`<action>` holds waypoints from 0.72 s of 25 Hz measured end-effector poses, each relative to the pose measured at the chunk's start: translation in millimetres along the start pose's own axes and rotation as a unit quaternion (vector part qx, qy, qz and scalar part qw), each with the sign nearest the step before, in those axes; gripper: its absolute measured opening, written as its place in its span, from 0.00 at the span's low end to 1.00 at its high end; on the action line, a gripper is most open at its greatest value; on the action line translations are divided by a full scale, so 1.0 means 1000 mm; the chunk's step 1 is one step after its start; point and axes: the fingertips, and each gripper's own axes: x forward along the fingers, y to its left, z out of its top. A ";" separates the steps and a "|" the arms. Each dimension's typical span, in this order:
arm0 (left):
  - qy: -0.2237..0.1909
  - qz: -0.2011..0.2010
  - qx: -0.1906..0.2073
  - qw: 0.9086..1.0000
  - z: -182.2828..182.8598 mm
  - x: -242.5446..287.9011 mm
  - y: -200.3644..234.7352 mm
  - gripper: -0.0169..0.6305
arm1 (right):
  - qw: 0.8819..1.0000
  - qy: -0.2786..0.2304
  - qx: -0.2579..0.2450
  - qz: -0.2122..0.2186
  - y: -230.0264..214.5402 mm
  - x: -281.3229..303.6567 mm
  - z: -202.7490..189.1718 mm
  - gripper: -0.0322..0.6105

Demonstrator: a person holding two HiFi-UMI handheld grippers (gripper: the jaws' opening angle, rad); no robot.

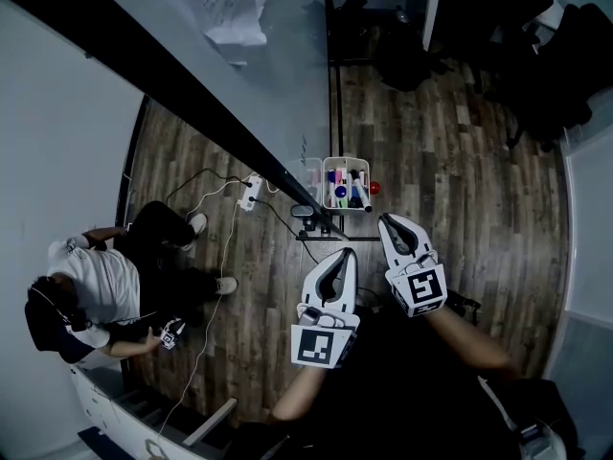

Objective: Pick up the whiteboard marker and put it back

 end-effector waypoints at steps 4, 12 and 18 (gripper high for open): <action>0.016 0.001 -0.007 1.000 -0.009 0.006 0.004 0.03 | 1.000 0.013 -0.002 0.000 -0.005 0.011 -0.012 0.08; 0.027 0.006 -0.013 1.000 -0.016 0.012 0.009 0.03 | 0.999 0.036 0.010 0.022 0.002 0.032 -0.024 0.17; 0.026 0.010 -0.001 1.000 -0.014 0.014 0.013 0.03 | 0.997 0.060 0.008 0.038 0.009 0.044 -0.036 0.23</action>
